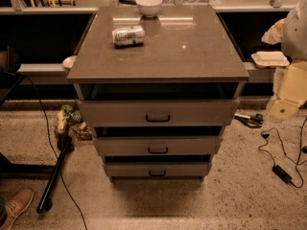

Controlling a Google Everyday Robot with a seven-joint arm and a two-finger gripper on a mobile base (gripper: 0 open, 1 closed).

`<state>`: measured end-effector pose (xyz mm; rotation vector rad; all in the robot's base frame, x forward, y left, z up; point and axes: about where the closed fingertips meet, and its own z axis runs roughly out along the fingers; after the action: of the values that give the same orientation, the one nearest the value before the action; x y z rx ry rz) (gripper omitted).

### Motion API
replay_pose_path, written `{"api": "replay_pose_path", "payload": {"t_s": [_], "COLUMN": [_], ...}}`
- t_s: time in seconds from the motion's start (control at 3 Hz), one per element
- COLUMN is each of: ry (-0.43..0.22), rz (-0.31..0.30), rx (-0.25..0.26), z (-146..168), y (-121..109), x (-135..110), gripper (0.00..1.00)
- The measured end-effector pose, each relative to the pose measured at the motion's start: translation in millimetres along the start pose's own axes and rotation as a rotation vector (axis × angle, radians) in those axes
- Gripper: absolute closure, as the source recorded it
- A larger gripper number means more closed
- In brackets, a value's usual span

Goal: Open top drawer

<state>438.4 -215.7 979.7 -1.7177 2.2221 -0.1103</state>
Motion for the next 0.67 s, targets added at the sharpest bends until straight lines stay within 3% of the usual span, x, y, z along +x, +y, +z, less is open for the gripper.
{"api": "replay_pose_path", "payload": {"t_s": [0.33, 0.67], "ry": [0.000, 0.051], "rz": [0.000, -0.020], "rx": [0.000, 0.015], "z": [0.0, 14.0], "y": [0.0, 3.3], "x": [0.0, 0.1], "gripper": [0.00, 0.00]}}
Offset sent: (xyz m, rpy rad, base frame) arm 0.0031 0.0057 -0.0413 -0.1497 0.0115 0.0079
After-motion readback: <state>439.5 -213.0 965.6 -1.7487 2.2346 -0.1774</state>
